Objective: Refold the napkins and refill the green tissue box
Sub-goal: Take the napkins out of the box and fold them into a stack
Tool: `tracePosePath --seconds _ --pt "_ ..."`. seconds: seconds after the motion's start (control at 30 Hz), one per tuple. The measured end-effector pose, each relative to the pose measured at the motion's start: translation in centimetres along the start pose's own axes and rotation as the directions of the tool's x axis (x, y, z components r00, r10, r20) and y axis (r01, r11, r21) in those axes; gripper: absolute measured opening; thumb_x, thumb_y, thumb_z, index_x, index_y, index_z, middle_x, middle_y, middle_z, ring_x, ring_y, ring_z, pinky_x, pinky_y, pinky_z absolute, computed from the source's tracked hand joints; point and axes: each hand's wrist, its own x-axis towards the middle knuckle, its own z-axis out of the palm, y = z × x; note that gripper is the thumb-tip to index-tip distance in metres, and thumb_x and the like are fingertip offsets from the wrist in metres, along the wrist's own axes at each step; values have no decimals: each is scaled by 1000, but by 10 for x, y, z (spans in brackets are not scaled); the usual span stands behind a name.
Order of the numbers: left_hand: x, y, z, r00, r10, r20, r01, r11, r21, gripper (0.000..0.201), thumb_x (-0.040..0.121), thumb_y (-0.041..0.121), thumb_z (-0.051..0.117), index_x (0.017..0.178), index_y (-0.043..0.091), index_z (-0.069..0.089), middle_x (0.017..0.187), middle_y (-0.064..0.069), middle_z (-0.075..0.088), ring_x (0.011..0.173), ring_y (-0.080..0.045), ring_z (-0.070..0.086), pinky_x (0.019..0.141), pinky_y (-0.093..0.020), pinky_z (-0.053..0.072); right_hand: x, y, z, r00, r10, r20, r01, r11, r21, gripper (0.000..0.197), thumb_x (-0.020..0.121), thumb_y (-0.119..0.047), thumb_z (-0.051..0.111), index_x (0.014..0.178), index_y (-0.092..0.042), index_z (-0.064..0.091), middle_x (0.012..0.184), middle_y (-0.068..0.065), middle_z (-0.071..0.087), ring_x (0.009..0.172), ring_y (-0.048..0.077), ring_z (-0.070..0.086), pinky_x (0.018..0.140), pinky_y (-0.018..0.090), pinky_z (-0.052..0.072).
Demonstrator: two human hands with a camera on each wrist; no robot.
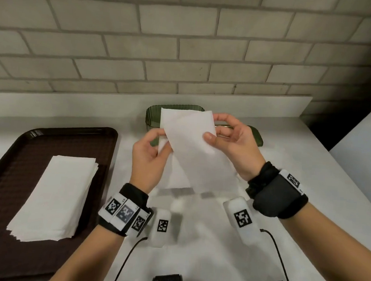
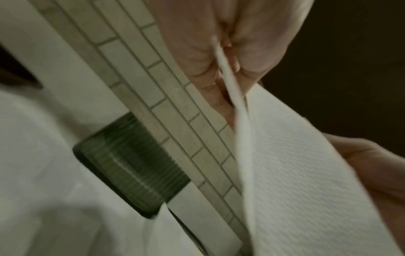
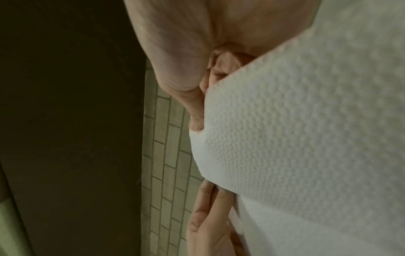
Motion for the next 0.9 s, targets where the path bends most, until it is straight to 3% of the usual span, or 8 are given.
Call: tracePosePath --seconds 0.07,0.23,0.33,0.4,0.57,0.7,0.8,0.9 --pt "-5 5 5 999 -27 -25 25 997 -71 13 95 -6 53 100 -1 64 86 10 73 78 -8 67 71 -20 52 1 2 6 998 -3 -56 6 999 43 39 84 2 69 119 -7 54 82 12 67 74 25 64 75 36 55" --pt "-8 9 4 968 -245 -54 220 931 -290 34 96 36 48 94 11 71 91 -11 71 89 -35 57 79 -49 42 5 8 13 988 5 -153 12 994 108 37 85 2 68 114 -14 50 72 -3 69 72 18 66 78 35 54" --pt "-10 14 6 981 -187 -43 172 955 -243 17 89 13 66 101 0 67 103 -16 70 93 -29 66 85 -43 51 6 10 16 980 3 -201 23 992 128 39 85 2 68 114 -14 48 76 0 68 69 17 66 74 33 55" --pt "-11 14 6 986 -164 -29 154 965 -213 25 83 0 69 106 -8 63 109 -17 70 94 -28 69 84 -39 56 4 11 19 975 1 -224 33 989 147 41 85 3 68 115 -13 46 79 3 66 68 15 67 70 28 56" --pt "-15 14 10 984 -178 -20 172 969 -180 32 81 -6 70 113 -6 62 112 -16 70 98 -32 70 85 -39 57 -1 17 24 965 12 -262 31 987 160 46 84 1 70 117 -15 41 87 10 63 69 19 63 66 27 55" --pt "-14 14 0 997 -74 -23 71 991 -114 39 80 -10 70 114 4 56 119 -18 65 107 -27 66 80 -32 57 -5 24 3 977 -31 -211 4 992 -128 38 82 -12 76 109 -13 49 82 3 63 63 15 56 51 23 46" --pt "-15 13 -21 1000 -21 21 22 997 -75 63 80 -14 69 127 15 40 132 -22 54 114 -28 61 78 -37 59 -12 34 -38 998 62 27 -34 809 -587 31 78 -21 80 101 -18 59 89 -1 65 66 14 57 67 28 51" --pt "-19 9 -38 998 -7 55 6 1000 30 60 80 -13 68 126 19 45 129 -15 58 114 -23 61 78 -43 57 -29 57 -65 874 407 267 112 365 -924 36 77 -20 77 109 -29 63 108 -9 56 89 14 56 88 37 50"
